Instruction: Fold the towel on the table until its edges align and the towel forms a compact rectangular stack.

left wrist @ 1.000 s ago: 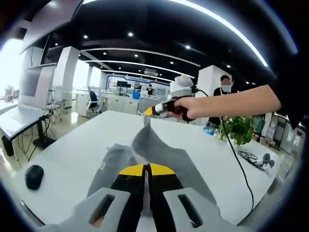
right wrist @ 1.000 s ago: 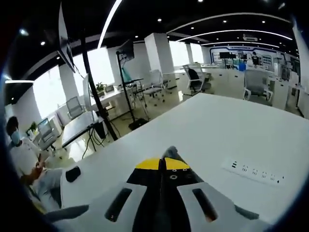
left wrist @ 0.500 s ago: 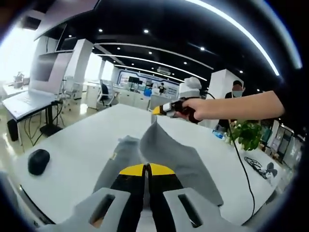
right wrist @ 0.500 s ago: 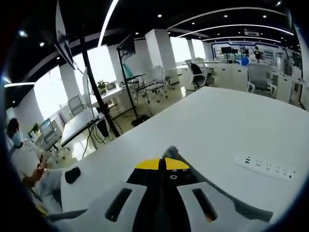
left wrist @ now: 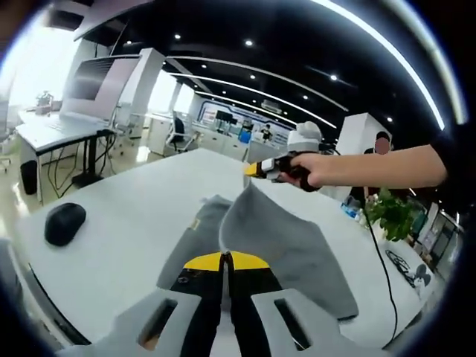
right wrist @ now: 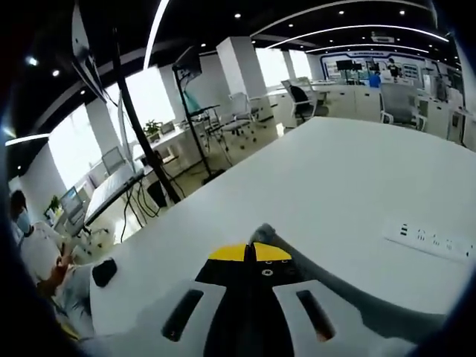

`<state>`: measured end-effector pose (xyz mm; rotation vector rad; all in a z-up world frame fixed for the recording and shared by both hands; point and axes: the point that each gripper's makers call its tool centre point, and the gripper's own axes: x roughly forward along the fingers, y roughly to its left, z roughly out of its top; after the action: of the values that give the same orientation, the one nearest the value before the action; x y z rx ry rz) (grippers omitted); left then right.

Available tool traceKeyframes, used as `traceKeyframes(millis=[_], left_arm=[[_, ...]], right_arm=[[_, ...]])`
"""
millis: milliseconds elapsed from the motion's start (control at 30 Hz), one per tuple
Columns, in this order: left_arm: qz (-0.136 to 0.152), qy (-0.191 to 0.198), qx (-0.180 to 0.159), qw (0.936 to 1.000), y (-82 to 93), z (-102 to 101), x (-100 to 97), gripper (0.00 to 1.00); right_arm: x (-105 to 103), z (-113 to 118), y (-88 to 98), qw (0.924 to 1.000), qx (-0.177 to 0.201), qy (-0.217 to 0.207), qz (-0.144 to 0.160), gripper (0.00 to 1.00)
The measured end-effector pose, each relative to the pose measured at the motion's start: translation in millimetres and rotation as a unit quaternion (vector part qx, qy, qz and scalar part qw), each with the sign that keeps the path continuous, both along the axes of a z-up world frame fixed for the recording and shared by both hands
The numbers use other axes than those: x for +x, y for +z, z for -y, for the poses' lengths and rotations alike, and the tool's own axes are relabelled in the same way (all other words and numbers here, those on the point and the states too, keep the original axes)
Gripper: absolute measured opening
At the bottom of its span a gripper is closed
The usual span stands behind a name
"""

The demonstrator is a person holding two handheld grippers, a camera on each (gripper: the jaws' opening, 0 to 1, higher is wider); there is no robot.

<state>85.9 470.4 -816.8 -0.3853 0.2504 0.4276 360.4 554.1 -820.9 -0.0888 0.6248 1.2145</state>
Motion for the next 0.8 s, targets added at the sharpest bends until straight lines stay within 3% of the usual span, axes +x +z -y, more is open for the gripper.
traceKeyframes(millis=[200, 300, 800], left_arm=[[-0.015, 0.009, -0.007, 0.9998, -16.8, -9, -2.5, 0.02], [-0.022, 0.016, -0.016, 0.9995, -31.7, -14, -5.3, 0.02], [-0.056, 0.042, -0.033, 0.9970, -70.0, -26, -6.9, 0.02]], right_arm=[[-3, -12, -22.7, 0.9999, -0.011, 0.002, -0.006, 0.00], [-3, -13, -30.0, 0.9999, -0.011, -0.002, -0.012, 0.00], [2, -27, -66.3, 0.9993, -0.022, -0.027, -0.014, 0.00]])
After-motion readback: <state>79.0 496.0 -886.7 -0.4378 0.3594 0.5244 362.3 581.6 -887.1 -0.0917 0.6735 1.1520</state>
